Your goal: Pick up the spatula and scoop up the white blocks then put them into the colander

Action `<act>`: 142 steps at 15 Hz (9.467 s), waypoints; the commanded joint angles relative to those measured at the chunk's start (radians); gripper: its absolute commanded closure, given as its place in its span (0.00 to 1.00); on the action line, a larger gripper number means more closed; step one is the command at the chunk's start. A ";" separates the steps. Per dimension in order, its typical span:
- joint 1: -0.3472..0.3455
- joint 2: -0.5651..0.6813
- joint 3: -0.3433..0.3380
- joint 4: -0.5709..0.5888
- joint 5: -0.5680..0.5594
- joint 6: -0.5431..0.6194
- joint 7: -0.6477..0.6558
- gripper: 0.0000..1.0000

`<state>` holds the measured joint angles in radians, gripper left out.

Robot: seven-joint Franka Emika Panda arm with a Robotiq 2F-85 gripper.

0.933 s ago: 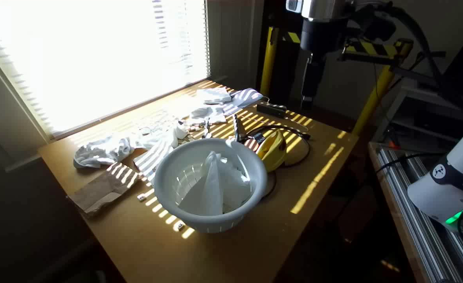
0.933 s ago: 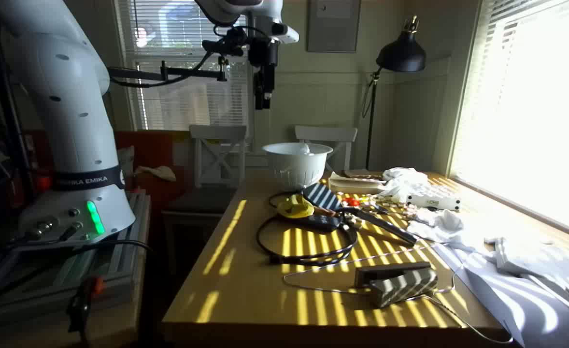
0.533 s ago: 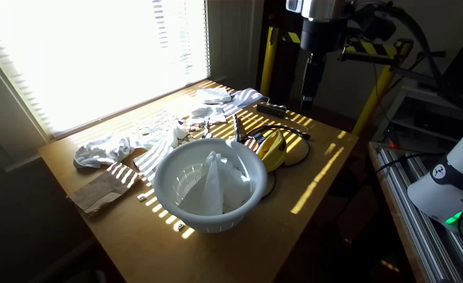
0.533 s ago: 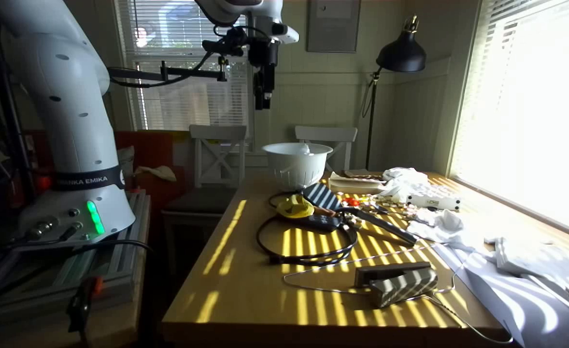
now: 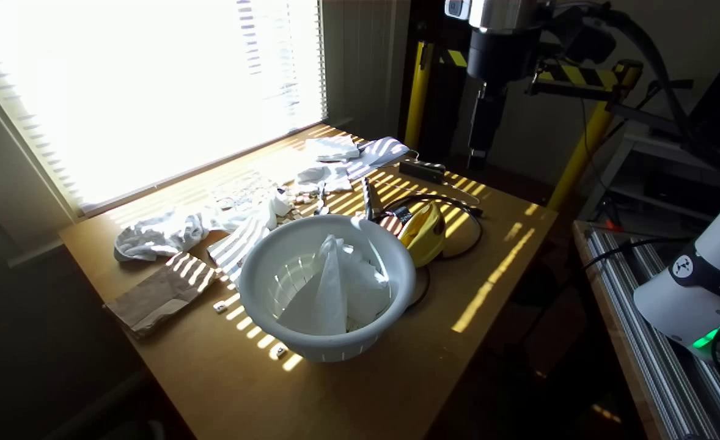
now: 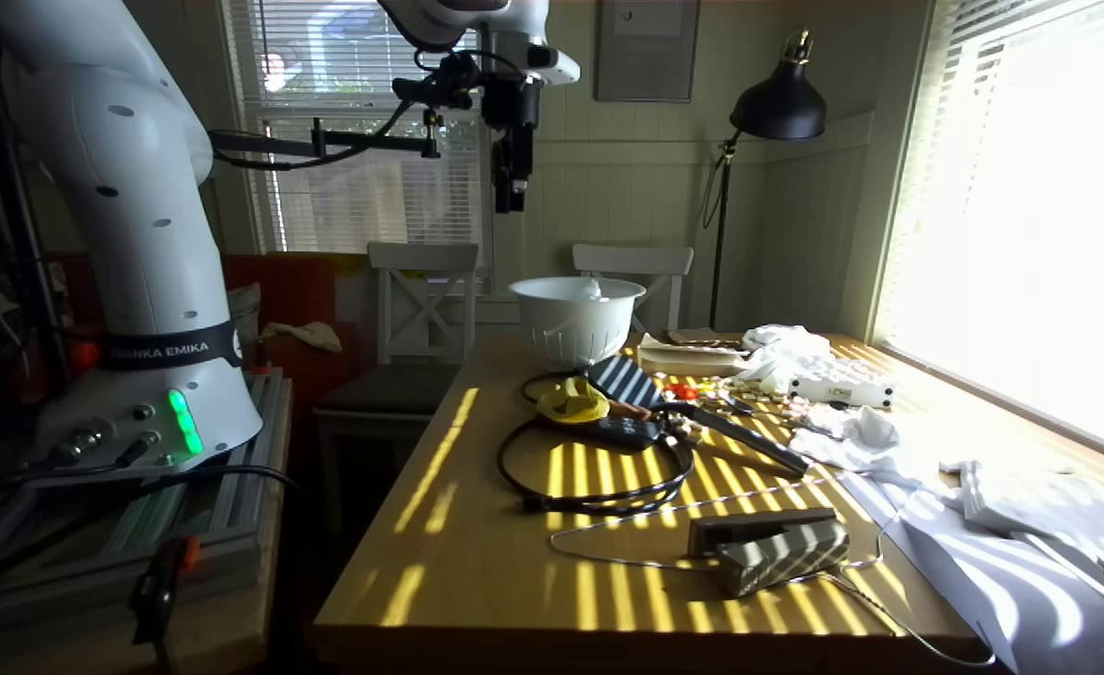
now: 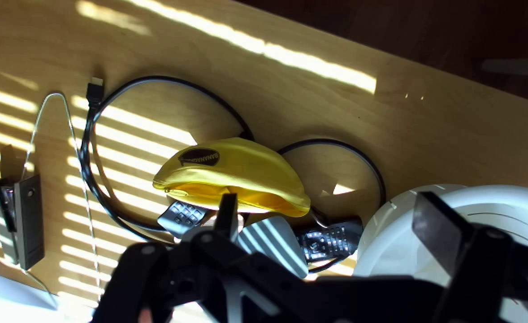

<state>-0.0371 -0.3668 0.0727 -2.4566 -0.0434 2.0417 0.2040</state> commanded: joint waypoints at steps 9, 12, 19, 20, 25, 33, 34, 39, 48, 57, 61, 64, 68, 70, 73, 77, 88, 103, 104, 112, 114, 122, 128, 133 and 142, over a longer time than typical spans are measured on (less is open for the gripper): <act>0.008 0.000 -0.008 0.001 -0.003 -0.002 0.002 0.00; 0.008 0.000 -0.008 0.001 -0.003 -0.002 0.002 0.00; 0.008 0.000 -0.008 0.001 -0.003 -0.002 0.002 0.00; 0.008 0.000 -0.008 0.001 -0.003 -0.002 0.002 0.00; 0.008 0.000 -0.008 0.001 -0.003 -0.002 0.002 0.00; -0.113 0.272 -0.022 0.025 -0.249 0.100 0.414 0.00; -0.122 0.311 -0.036 0.042 -0.267 0.111 0.462 0.00; -0.126 0.493 -0.156 0.198 -0.274 0.138 0.656 0.00; -0.097 0.511 -0.225 0.237 -0.259 0.143 0.683 0.00; -0.008 0.768 -0.265 0.433 -0.283 0.119 1.216 0.00; -0.008 0.877 -0.273 0.538 -0.248 0.082 1.224 0.00; -0.043 0.910 -0.256 0.600 -0.190 0.074 1.119 0.00; -0.112 0.895 -0.214 0.625 -0.023 0.119 0.842 0.00; -0.111 0.896 -0.227 0.648 0.014 0.101 0.767 0.00; -0.073 0.893 -0.268 0.626 -0.015 0.114 0.817 0.00; -0.095 0.905 -0.245 0.639 0.050 0.162 0.783 0.00; -0.139 0.949 -0.228 0.686 0.257 0.142 0.462 0.00; -0.129 1.172 -0.240 0.892 0.268 0.181 0.501 0.00; -0.125 1.179 -0.241 0.900 0.264 0.178 0.505 0.00; -0.108 1.185 -0.261 0.866 0.271 0.251 0.592 0.33; -0.106 1.174 -0.265 0.854 0.270 0.298 0.621 0.49; -0.083 1.150 -0.275 0.843 0.248 0.292 0.685 0.97; -0.062 1.083 -0.427 0.883 0.106 0.244 0.749 0.94; -0.008 1.096 -0.568 0.881 -0.115 0.329 0.920 0.94; 0.195 1.278 -0.793 0.872 -0.414 0.483 1.486 0.94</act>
<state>0.0943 0.8555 -0.6309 -1.6005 -0.3889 2.5033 1.5264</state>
